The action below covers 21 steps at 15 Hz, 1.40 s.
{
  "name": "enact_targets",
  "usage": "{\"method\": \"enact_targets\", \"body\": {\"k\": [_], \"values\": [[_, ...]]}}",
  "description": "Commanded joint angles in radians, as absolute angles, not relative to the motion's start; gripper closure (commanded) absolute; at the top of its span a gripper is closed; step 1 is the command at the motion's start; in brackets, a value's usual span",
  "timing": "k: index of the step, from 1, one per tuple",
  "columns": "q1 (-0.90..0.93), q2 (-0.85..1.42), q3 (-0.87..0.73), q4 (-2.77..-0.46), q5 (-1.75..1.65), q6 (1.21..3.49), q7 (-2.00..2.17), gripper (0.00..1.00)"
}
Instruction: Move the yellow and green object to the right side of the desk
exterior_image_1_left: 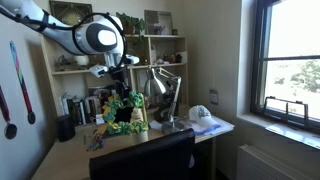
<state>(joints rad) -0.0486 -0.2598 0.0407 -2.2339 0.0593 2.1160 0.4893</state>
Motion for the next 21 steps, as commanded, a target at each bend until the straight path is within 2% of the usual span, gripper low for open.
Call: {"method": "enact_targets", "body": {"k": [1,9,21], "values": [[-0.092,-0.253,0.042,-2.205,-0.008,2.168,0.584,0.95],[-0.164,-0.181,0.013,-2.109,-0.162,2.256,0.757,0.95],[-0.111,0.194,-0.072,-1.734,-0.288,2.343,0.78,0.94]]}}
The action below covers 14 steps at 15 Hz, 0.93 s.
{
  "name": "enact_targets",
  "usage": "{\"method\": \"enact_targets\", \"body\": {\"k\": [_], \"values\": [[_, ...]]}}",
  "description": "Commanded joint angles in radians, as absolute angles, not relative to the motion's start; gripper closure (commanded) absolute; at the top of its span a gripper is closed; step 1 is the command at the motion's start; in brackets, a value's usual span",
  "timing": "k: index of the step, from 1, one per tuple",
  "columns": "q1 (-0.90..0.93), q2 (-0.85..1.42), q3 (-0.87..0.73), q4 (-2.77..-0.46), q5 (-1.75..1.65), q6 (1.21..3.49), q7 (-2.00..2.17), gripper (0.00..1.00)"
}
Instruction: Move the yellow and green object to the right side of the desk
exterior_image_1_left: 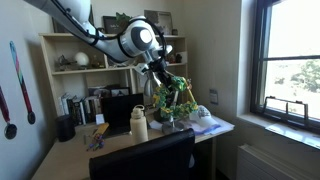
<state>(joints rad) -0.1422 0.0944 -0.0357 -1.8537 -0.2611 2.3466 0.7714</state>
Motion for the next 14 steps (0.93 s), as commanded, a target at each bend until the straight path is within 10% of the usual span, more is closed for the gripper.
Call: {"method": "enact_targets", "body": {"k": [1,14], "values": [[-0.101,0.229,-0.085,-1.699,-0.295,2.343,0.78,0.94],[-0.032,0.458,-0.134,-1.587,-0.153,2.506,0.739,0.96]]}}
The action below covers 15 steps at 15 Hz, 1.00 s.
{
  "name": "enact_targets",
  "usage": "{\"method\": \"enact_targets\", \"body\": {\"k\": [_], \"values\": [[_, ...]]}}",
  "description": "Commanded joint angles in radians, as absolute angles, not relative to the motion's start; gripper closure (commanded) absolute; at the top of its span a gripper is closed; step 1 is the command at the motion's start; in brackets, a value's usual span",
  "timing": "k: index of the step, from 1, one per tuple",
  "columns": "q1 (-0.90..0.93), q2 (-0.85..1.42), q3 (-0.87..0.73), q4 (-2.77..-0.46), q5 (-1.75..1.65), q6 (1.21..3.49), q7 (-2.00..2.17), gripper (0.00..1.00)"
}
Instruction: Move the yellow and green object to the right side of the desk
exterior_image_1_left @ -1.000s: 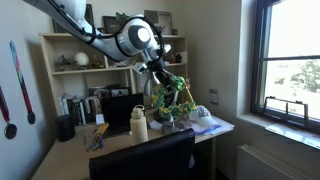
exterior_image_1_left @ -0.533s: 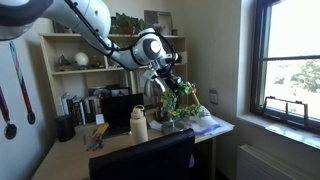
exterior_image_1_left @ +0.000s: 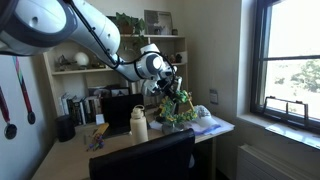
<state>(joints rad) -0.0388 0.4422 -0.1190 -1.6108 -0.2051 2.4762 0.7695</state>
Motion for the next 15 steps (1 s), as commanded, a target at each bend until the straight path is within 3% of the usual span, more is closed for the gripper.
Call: {"method": "enact_targets", "body": {"k": [1,10,11,12,15], "values": [[-0.035,0.459,-0.131,-1.592,-0.134,2.521,0.728,0.96],[-0.092,0.487,-0.024,-1.602,0.208,2.594,0.39,0.94],[-0.097,0.49,-0.014,-1.6,0.238,2.587,0.359,0.6],[-0.102,0.492,-0.005,-1.599,0.265,2.579,0.331,0.59],[-0.108,0.49,0.002,-1.604,0.306,2.575,0.279,0.38]]}}
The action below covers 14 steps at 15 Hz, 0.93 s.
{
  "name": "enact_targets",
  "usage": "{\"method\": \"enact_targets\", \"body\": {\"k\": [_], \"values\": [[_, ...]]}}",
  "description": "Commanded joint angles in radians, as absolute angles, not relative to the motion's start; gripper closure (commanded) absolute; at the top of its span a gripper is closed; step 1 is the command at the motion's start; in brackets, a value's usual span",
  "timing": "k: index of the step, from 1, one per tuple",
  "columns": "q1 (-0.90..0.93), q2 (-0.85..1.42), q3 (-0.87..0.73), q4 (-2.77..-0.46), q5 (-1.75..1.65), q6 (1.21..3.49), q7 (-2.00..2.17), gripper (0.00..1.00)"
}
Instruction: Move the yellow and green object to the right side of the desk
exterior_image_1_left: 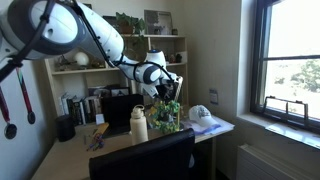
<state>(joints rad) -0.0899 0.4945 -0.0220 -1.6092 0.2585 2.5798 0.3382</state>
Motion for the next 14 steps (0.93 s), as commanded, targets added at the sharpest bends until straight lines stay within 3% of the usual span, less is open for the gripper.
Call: {"method": "enact_targets", "body": {"k": [1,5,14], "values": [[-0.108,0.488,0.001,-1.606,0.31,2.574,0.272,0.3],[-0.082,0.466,-0.037,-1.624,0.266,2.568,0.302,0.0],[0.003,0.341,-0.118,-1.66,0.085,2.35,0.432,0.0]]}}
